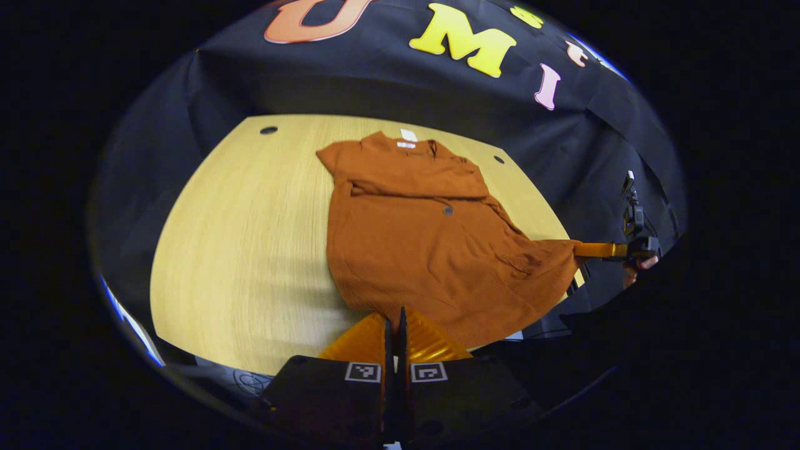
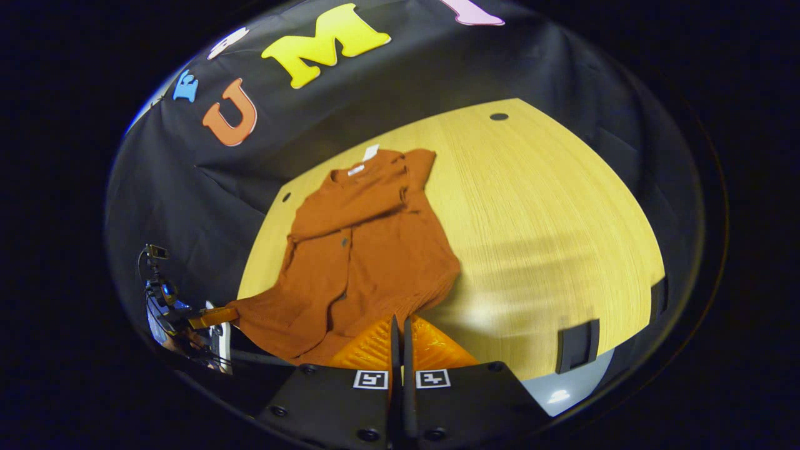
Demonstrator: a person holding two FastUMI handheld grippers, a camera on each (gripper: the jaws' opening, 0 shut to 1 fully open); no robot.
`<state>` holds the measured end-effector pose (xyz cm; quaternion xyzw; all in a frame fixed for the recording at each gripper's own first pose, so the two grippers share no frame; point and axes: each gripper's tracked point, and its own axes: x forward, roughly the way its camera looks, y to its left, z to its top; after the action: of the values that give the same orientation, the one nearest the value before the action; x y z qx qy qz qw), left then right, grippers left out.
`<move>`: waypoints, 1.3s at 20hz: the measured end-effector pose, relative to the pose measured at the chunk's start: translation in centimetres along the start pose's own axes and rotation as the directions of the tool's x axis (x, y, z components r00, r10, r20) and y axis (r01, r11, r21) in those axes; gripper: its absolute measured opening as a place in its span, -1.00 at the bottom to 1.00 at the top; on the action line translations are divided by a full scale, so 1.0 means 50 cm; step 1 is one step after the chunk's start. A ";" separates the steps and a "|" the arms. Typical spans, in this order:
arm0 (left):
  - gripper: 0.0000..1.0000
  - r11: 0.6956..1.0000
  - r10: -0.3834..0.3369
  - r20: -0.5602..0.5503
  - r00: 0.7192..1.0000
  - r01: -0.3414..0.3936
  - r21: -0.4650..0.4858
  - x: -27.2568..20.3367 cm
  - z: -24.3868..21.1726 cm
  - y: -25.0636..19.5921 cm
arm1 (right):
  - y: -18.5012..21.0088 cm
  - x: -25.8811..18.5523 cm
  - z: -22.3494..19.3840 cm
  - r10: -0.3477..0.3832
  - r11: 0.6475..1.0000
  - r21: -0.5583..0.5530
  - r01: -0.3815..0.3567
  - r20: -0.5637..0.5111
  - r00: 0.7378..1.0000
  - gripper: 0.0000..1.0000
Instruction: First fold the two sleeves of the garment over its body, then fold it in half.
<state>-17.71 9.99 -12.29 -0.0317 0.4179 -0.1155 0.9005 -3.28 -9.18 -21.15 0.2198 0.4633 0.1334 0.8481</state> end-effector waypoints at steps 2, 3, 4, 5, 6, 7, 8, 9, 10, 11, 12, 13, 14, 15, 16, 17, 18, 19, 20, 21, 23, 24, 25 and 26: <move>-0.93 1.000 0.007 0.059 0.998 -0.005 -0.028 -0.011 0.072 -0.005 | 0.026 -0.014 0.074 0.027 1.000 -0.013 -0.026 0.052 0.998 -0.97; -0.93 0.999 -0.005 0.089 0.996 0.009 -0.042 -0.014 0.111 -0.015 | 0.037 -0.029 0.110 0.041 0.999 -0.025 -0.039 0.075 0.996 -0.96; -0.93 0.999 -0.014 0.115 0.993 0.019 -0.045 -0.016 0.148 -0.022 | 0.054 -0.039 0.148 0.057 0.998 -0.039 -0.054 0.097 0.994 -0.97; -0.93 0.999 -0.023 0.134 0.991 0.028 -0.035 -0.014 0.186 -0.026 | 0.067 -0.042 0.185 0.068 0.997 -0.056 -0.061 0.119 0.991 -0.97; -0.93 0.999 -0.029 0.147 0.989 0.031 -0.014 -0.010 0.217 -0.027 | 0.077 -0.039 0.226 0.074 0.995 -0.075 -0.064 0.146 0.986 -0.97; -0.93 1.000 -0.026 0.158 0.987 0.026 0.004 -0.003 0.253 -0.023 | 0.086 -0.034 0.264 0.086 0.993 -0.095 -0.071 0.166 0.982 -0.97; -0.93 1.000 -0.019 0.167 0.986 0.018 0.011 0.003 0.286 -0.016 | 0.099 -0.027 0.298 0.101 0.990 -0.114 -0.081 0.179 0.979 -0.97; -0.94 1.000 -0.015 0.163 0.986 0.013 0.015 0.018 0.318 -0.009 | 0.112 -0.017 0.336 0.118 0.987 -0.131 -0.094 0.187 0.975 -0.97; -0.93 1.000 -0.011 0.157 0.988 0.008 0.021 0.035 0.350 0.000 | 0.125 -0.001 0.369 0.130 0.984 -0.146 -0.103 0.189 0.973 -0.97; -0.93 1.000 -0.012 0.149 0.989 0.009 0.021 0.054 0.385 0.008 | 0.129 0.018 0.399 0.126 0.982 -0.163 -0.096 0.187 0.974 -0.97; -0.94 1.000 -0.014 0.134 0.991 0.010 0.030 0.067 0.414 0.016 | 0.134 0.040 0.428 0.121 0.979 -0.184 -0.086 0.186 0.975 -0.97; -0.94 0.999 -0.014 0.131 0.991 0.009 0.040 0.082 0.448 0.027 | 0.139 0.062 0.456 0.115 0.975 -0.208 -0.076 0.181 0.977 -0.97; -0.94 0.999 -0.013 0.130 0.991 0.007 0.046 0.098 0.486 0.041 | 0.143 0.085 0.479 0.108 0.972 -0.227 -0.067 0.174 0.979 -0.97; -0.94 0.999 -0.014 0.136 0.991 0.008 0.047 0.114 0.526 0.057 | 0.147 0.108 0.507 0.104 0.969 -0.237 -0.061 0.170 0.980 -0.97; -0.94 0.999 -0.017 0.146 0.989 0.011 0.043 0.135 0.563 0.072 | 0.152 0.135 0.536 0.097 0.968 -0.245 -0.055 0.164 0.982 -0.97; -0.94 0.999 -0.021 0.143 0.989 0.016 0.033 0.165 0.595 0.091 | 0.149 0.166 0.571 0.093 0.965 -0.257 -0.048 0.165 0.982 -0.97; -0.92 1.000 -0.020 0.137 0.990 0.018 0.013 0.195 0.621 0.111 | 0.145 0.204 0.605 0.081 0.962 -0.272 -0.033 0.168 0.982 -0.97; -0.91 1.000 -0.021 0.121 0.992 0.019 0.014 0.232 0.639 0.130 | 0.140 0.245 0.635 0.073 0.959 -0.283 -0.024 0.165 0.984 -0.97; -0.89 1.000 -0.008 0.104 0.995 0.004 0.031 0.275 0.646 0.161 | 0.132 0.294 0.658 0.066 0.957 -0.290 -0.017 0.157 0.985 -0.97; -0.89 0.999 0.015 0.080 0.997 -0.019 0.050 0.321 0.647 0.186 | 0.124 0.342 0.672 0.056 0.957 -0.290 -0.013 0.141 0.988 -0.97; -0.89 0.993 0.058 0.026 0.998 -0.061 0.105 0.410 0.646 0.220 | 0.107 0.436 0.681 0.037 0.960 -0.280 -0.007 0.103 0.994 -0.97; -0.89 0.988 0.078 0.007 0.997 -0.079 0.131 0.455 0.643 0.234 | 0.087 0.485 0.675 0.020 0.959 -0.284 0.004 0.079 0.997 -0.97; -0.89 0.982 0.100 -0.010 0.995 -0.098 0.160 0.489 0.644 0.244 | 0.072 0.527 0.668 0.007 0.960 -0.278 0.009 0.056 0.998 -0.97; -0.89 0.975 0.122 -0.024 0.992 -0.115 0.192 0.520 0.647 0.250 | 0.065 0.562 0.660 -0.004 0.963 -0.269 0.014 0.039 0.999 -0.97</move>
<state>25.35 14.77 -12.61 0.0816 0.4220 -0.1016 0.8972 39.54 -2.51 -24.33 0.1032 0.4256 0.1870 0.8794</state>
